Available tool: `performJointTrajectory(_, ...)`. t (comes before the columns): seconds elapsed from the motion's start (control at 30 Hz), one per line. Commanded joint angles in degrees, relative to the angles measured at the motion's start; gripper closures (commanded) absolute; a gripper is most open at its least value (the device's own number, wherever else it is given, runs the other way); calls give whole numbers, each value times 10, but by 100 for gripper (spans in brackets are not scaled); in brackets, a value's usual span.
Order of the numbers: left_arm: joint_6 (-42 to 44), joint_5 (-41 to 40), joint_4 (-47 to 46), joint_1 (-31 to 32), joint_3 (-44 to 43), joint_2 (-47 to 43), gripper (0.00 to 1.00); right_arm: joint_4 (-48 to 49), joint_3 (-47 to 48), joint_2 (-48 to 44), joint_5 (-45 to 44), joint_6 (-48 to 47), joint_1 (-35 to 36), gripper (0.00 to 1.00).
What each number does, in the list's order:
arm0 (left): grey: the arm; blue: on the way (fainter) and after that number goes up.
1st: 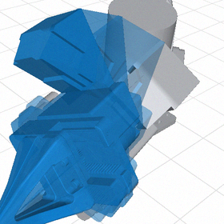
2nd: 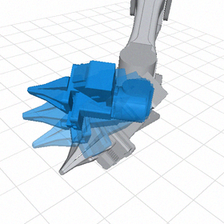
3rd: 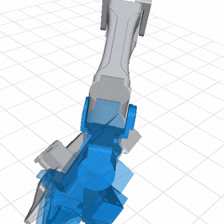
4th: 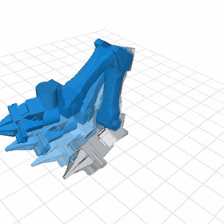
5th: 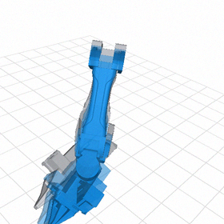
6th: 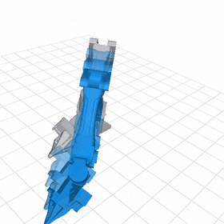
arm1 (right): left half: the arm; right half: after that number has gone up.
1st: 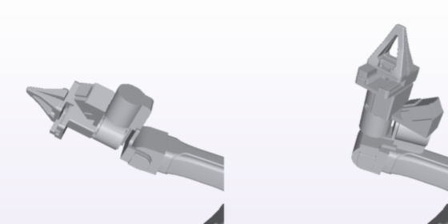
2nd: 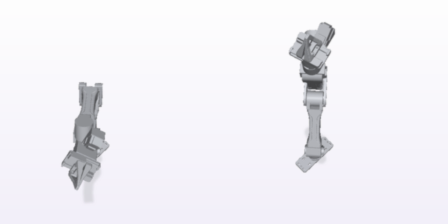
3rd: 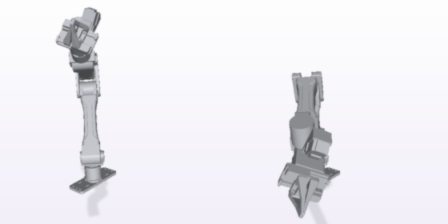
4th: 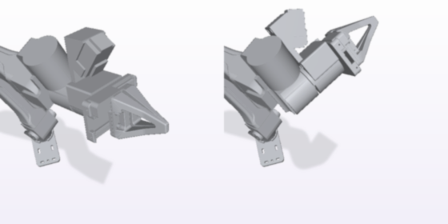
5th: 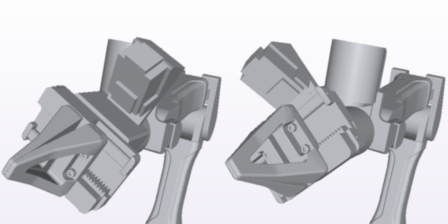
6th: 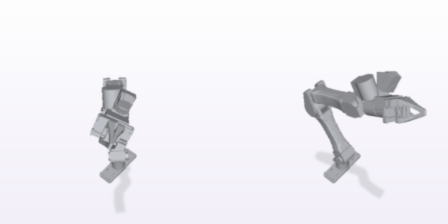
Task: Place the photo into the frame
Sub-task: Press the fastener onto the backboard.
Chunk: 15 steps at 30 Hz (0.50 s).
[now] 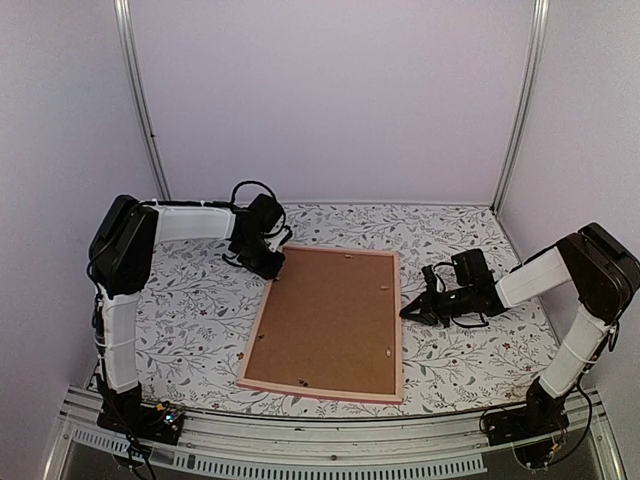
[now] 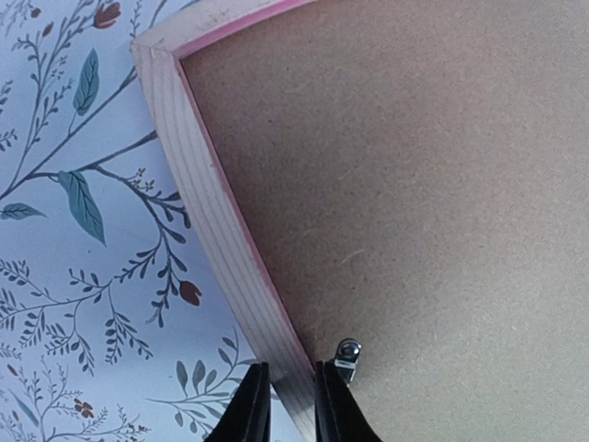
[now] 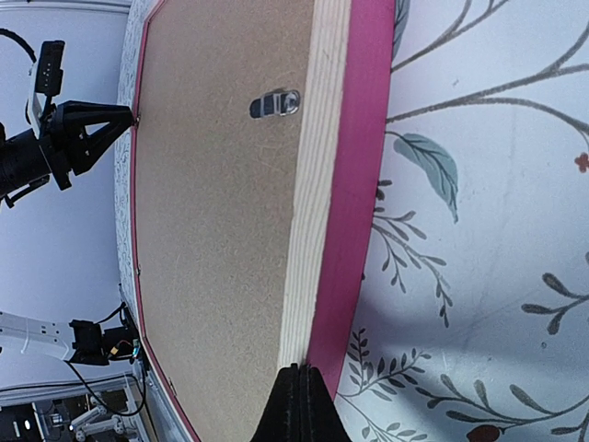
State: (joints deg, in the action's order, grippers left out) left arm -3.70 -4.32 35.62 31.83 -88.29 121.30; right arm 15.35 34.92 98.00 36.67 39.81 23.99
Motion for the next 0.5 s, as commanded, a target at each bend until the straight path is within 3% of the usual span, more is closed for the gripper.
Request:
performJointTrajectory(0.0,-8,33,-33,-3,4,-15,81,-29,-18,17,-12,-4,4,100)
performJointTrajectory(0.13,-10,45,-33,-2,5,-20,75,-27,-21,17,-12,-4,4,100)
performJointTrajectory(0.3,-14,82,-36,-2,5,-26,57,-25,-23,16,-13,-4,4,100)
performJointTrajectory(0.47,-10,77,-32,0,4,-16,54,-24,-26,15,-13,-5,4,100)
